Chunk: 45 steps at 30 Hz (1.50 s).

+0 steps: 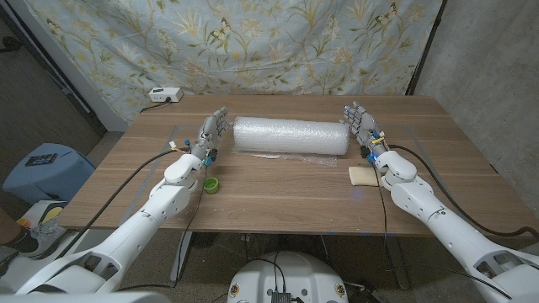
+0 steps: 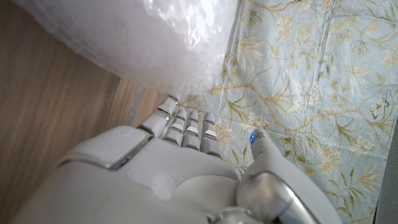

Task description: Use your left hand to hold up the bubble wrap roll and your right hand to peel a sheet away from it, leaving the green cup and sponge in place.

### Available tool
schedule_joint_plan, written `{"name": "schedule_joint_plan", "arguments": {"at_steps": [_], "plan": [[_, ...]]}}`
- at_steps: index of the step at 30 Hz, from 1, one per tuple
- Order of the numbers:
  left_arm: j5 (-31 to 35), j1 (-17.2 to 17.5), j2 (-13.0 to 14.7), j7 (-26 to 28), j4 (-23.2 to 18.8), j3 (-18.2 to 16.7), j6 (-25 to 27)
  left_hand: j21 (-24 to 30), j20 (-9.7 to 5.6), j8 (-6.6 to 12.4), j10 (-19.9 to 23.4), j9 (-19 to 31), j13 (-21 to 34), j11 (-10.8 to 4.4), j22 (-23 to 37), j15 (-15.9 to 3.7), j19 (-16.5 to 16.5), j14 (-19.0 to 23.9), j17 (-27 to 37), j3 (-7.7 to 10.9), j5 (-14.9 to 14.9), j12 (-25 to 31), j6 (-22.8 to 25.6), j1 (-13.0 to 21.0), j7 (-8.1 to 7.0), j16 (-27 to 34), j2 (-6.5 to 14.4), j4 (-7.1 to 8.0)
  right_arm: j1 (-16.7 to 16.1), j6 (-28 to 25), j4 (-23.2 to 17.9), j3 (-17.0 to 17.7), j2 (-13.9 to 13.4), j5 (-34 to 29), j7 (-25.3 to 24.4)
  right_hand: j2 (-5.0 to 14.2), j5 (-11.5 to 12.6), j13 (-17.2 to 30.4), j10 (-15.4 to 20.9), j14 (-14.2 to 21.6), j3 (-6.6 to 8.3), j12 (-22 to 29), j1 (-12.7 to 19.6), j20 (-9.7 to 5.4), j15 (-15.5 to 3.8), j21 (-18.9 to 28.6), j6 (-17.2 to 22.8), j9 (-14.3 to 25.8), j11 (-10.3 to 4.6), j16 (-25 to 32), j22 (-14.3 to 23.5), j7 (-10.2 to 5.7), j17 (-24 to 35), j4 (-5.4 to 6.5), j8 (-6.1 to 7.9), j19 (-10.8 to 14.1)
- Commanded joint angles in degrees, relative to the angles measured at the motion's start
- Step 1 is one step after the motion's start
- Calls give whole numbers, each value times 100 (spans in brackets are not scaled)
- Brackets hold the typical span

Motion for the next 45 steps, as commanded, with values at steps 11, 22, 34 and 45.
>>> {"name": "schedule_joint_plan", "arguments": {"at_steps": [11, 22, 34, 45], "plan": [[20, 114, -2, 203, -235, -24, 24, 25, -21, 36, 10, 12, 20, 50, 7, 52, 49, 7, 10, 37, 42, 33, 0, 74, 64, 35, -2, -18, 32, -67, 37, 31, -50, 70, 76, -11, 29, 26, 60, 42, 37, 27, 62, 9, 5, 22, 48, 21, 5, 28, 25, 17, 22, -21, 30, 43], [-7, 134, 81, 183, -339, -45, 111, 14, -13, 36, 6, 12, 19, 56, 7, 59, 39, 2, 0, 36, 48, 27, 4, 94, 74, 29, -6, -49, 59, -39, -2, 24, -76, 24, 88, -9, 27, 26, 57, 31, 32, 26, 61, 10, 3, 19, 47, 21, 6, 28, 25, 17, 25, -28, 30, 37], [-17, 350, 396, 272, -865, -114, 402, 3, -17, 39, 5, 12, 18, 69, 6, 66, 28, -5, -12, 33, 55, 22, 20, 120, 89, 19, -27, -96, -31, -28, -126, 34, -103, -12, -2, -6, 25, 27, 55, 31, 29, 26, 61, 14, 1, 19, 51, 21, 8, 30, 25, 18, 28, -36, 31, 36], [-31, 649, 723, 450, -1479, -245, 655, -6, -6, 35, 7, 12, 17, 94, 6, 76, 19, -3, -20, 31, 63, 19, 18, 147, 95, 14, -41, -145, -156, -14, -275, 64, -126, -6, -90, -3, 24, 27, 61, 30, 28, 29, 62, 12, -4, 19, 52, 21, 17, 32, 25, 18, 29, -42, 31, 36]]}}
